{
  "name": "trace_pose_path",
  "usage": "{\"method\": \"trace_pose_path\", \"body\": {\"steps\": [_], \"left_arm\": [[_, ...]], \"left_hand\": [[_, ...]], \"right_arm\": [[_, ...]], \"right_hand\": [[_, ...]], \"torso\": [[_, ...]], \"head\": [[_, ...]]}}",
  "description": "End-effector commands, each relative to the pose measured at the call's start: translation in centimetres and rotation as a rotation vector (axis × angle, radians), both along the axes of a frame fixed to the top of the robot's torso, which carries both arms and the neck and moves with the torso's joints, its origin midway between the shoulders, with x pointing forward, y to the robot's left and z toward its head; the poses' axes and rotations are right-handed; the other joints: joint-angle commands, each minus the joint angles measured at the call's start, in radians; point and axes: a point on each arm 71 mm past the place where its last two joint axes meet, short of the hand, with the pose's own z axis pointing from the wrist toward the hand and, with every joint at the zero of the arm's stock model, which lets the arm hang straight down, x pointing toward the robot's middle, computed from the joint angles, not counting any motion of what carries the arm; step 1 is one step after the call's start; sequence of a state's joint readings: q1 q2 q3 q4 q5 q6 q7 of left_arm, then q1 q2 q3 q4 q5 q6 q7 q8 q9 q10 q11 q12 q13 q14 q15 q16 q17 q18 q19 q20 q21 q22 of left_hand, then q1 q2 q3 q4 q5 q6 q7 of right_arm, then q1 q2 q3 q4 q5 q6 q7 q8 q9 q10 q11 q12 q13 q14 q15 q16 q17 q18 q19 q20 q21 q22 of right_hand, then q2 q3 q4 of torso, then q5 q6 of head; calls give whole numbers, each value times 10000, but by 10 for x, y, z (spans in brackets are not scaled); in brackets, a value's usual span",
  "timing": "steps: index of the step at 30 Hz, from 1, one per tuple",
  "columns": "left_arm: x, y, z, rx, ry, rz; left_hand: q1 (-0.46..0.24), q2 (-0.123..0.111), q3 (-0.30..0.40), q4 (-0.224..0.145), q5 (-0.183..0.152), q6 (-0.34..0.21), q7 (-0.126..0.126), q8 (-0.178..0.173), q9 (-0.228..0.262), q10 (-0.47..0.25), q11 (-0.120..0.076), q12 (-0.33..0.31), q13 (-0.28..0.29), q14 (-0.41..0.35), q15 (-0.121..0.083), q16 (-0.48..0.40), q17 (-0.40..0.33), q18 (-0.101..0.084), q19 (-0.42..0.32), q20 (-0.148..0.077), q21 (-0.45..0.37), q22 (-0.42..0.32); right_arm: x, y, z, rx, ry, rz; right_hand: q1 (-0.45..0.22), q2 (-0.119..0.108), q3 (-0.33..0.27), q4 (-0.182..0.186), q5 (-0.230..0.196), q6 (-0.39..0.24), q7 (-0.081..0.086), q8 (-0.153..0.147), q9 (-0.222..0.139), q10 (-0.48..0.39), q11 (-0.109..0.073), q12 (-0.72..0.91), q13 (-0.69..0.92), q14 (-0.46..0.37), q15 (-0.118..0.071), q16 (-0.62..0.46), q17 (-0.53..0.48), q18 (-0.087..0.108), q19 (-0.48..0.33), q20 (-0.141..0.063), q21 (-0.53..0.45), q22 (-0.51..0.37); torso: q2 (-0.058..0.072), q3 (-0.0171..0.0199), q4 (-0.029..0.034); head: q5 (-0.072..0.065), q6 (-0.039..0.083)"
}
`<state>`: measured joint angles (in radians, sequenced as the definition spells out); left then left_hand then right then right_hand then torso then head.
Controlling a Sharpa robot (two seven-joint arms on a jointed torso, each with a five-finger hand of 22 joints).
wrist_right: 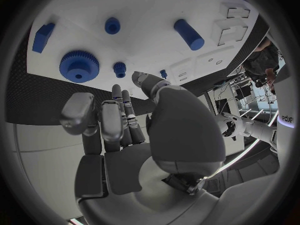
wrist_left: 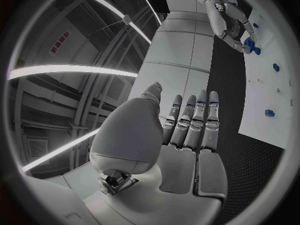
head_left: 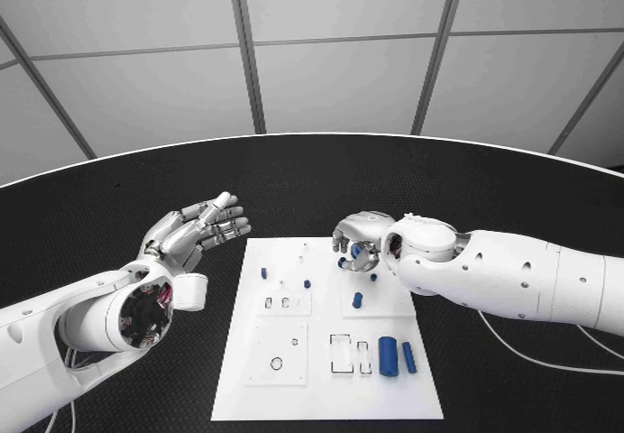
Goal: Assemble the parts on the task board
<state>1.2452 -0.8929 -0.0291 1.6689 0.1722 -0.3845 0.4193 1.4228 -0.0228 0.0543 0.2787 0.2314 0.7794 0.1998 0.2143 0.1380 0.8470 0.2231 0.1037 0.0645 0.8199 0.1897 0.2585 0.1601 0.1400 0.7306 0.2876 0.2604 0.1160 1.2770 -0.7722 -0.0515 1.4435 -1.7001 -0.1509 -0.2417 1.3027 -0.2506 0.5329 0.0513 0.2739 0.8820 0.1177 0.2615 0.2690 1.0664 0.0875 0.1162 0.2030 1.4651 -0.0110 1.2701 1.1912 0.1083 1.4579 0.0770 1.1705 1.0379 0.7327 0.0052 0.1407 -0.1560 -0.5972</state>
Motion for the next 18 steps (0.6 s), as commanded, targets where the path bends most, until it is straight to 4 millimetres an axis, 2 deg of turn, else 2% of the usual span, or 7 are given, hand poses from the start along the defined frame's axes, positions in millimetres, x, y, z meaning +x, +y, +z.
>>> {"method": "trace_pose_path", "body": {"steps": [1,9,14,18], "left_arm": [[0,0,0,-1,6,-13],[0,1,1,-3,17,-40],[0,1,1,-6,20,-54],[0,1,1,-7,20,-59]], "left_hand": [[109,-4,39,1,13,61,723,-21,-5,-11,47,-59,-14,-86,10,-34,-17,193,59,15,38,-10],[113,0,46,4,11,62,725,-23,-6,-16,49,-71,-13,-94,12,-46,-18,204,79,14,49,-9],[113,0,46,4,11,62,725,-23,-6,-16,49,-71,-13,-94,12,-46,-18,204,79,14,49,-9],[113,0,46,4,11,62,725,-23,-6,-16,49,-71,-13,-94,12,-46,-18,204,79,14,49,-9]], "right_arm": [[0,-1,-1,-52,49,-24],[2,-2,-2,-122,98,-101],[4,-4,-2,-140,89,-183],[4,-5,-2,-139,76,-213]], "right_hand": [[72,-28,11,77,-37,-30,8,39,25,-60,-10,-22,21,432,66,92,51,-164,12,62,99,66],[100,37,48,105,-21,59,8,112,80,20,-18,44,53,444,64,220,157,-175,5,84,256,248],[129,82,100,110,0,118,20,157,114,54,-21,70,65,446,65,274,196,-179,-2,91,335,340],[146,121,145,117,14,157,28,188,137,87,-25,90,73,446,65,308,219,-183,-7,97,388,403]], "torso": [[78,16,49],[161,56,66],[192,54,68],[224,66,75]], "head": [[-28,3],[-31,40],[-33,58],[-42,69]]}}
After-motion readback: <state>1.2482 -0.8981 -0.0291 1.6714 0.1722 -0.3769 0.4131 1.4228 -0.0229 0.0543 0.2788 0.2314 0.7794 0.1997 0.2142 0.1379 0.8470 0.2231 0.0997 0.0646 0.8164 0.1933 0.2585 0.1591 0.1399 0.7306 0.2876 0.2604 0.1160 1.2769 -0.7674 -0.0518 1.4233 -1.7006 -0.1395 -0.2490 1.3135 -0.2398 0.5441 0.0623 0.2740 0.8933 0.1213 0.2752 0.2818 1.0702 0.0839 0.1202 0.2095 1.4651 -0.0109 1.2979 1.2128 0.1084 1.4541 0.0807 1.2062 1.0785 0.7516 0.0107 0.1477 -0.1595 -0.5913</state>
